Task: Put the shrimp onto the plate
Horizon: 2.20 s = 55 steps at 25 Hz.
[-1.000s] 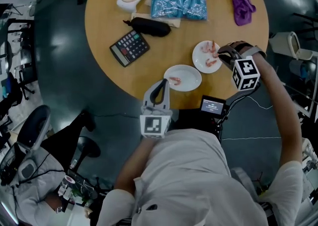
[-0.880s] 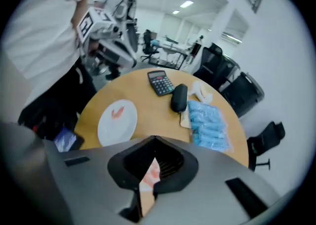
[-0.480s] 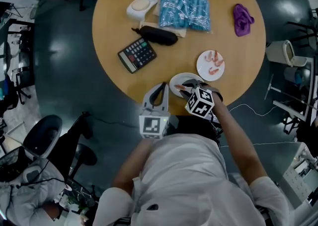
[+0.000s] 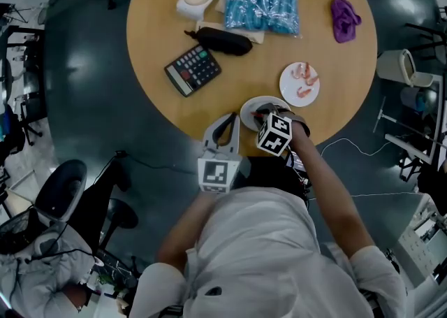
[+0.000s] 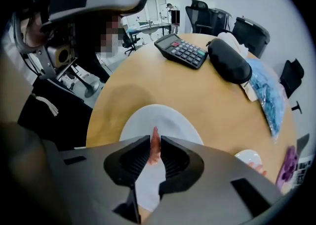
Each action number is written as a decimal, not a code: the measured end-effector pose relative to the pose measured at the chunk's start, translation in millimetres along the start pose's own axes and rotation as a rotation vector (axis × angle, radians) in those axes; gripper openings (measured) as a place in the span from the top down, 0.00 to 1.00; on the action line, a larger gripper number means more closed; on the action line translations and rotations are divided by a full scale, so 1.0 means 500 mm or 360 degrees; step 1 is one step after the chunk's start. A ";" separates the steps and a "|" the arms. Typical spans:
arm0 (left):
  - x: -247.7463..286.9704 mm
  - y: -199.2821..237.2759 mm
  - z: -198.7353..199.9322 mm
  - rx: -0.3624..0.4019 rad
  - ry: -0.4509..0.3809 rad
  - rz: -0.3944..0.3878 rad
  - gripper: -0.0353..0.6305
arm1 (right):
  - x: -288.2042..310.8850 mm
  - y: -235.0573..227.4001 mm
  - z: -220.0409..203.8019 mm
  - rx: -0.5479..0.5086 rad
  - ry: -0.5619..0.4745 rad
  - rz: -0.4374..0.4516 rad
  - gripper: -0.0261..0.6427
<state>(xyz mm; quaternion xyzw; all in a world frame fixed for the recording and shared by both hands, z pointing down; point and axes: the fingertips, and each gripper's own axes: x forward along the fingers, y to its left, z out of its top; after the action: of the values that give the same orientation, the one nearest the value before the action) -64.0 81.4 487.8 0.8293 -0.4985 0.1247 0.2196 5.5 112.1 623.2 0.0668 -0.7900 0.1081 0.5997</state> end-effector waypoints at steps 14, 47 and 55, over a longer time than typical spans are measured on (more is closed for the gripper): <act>0.020 -0.043 0.008 0.0015 -0.0011 -0.0046 0.94 | -0.103 -0.116 -0.005 0.0325 -0.0306 -0.0177 0.86; 0.051 -0.057 0.014 0.0003 0.0021 -0.0012 0.94 | -0.088 -0.360 -0.111 0.1008 -0.0390 -0.0454 0.86; 0.042 -0.072 0.027 0.0030 0.0008 -0.0032 0.94 | -0.159 -0.373 -0.112 0.1019 -0.0526 -0.0562 0.86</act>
<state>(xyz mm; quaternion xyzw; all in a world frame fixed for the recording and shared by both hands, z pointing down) -22.4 73.4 476.3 0.8361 -0.4883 0.1292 0.2142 123.1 -56.3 578.0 0.4015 -0.7787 0.2318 0.4227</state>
